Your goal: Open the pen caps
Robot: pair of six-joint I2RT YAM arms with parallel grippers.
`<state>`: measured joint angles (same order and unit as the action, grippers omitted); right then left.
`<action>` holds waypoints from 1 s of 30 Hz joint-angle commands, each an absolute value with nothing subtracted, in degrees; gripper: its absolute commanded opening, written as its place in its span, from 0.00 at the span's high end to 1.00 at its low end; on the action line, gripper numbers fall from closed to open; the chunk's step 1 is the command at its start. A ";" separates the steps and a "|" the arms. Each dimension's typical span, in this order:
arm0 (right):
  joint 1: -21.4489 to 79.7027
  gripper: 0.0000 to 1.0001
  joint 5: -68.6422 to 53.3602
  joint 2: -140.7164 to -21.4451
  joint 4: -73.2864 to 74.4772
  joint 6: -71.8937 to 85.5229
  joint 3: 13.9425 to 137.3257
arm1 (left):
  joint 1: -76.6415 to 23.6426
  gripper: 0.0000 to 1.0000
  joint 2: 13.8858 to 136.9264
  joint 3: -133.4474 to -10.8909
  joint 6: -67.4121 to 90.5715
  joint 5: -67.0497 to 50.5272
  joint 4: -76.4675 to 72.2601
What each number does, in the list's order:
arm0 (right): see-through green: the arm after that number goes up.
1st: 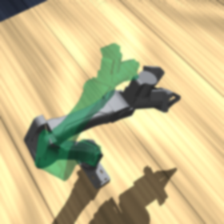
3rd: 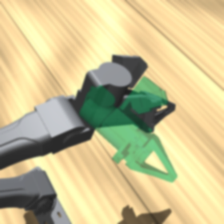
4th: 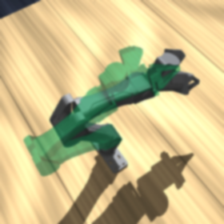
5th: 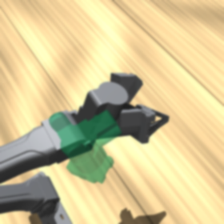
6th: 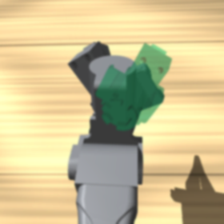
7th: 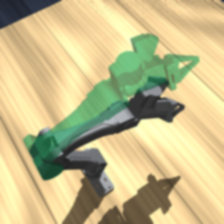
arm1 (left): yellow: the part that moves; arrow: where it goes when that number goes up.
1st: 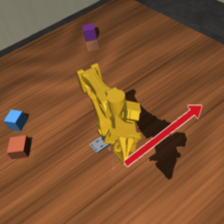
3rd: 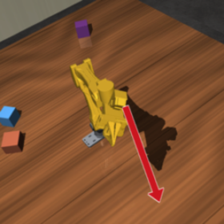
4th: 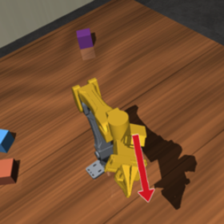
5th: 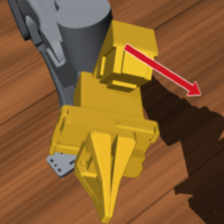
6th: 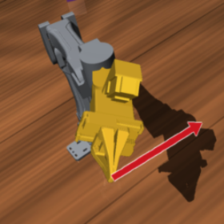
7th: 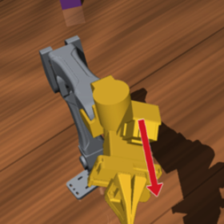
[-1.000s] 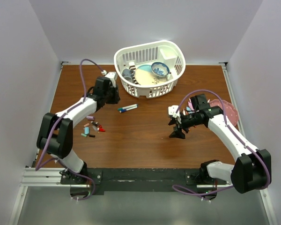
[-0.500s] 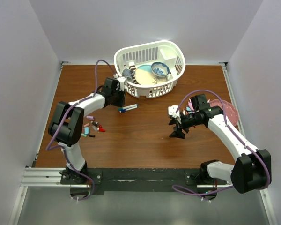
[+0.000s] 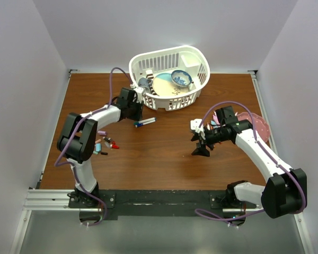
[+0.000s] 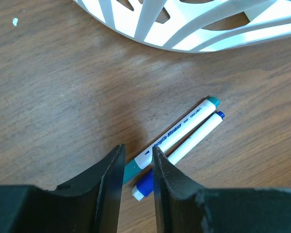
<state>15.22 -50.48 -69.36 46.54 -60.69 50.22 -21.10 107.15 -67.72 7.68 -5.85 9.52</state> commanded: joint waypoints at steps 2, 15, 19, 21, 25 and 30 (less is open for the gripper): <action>14.68 0.31 -51.33 -69.43 47.20 -61.43 51.50 | -21.53 0.66 106.71 -65.31 7.73 -4.66 9.06; 14.24 0.31 -52.12 -69.52 48.16 -61.87 52.03 | -21.36 0.61 100.37 -56.60 9.84 -2.37 -0.27; 13.98 0.31 -52.38 -69.61 48.34 -62.14 51.94 | -21.45 0.61 100.72 -55.73 10.02 -2.02 -0.18; 13.97 0.31 -52.56 -69.61 48.51 -62.23 52.03 | -21.53 0.62 99.94 -53.97 10.72 -2.02 -0.18; 13.89 0.31 -52.73 -69.79 48.60 -62.23 52.12 | -22.06 0.65 97.48 -49.93 12.65 -2.37 -0.26; 13.89 0.31 -52.91 -70.14 48.87 -62.31 52.29 | -23.03 0.74 93.88 -45.09 15.11 -1.41 -0.18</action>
<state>14.11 -50.70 -69.49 47.94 -61.01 50.28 -22.00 96.92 -48.42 12.16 -2.28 -0.71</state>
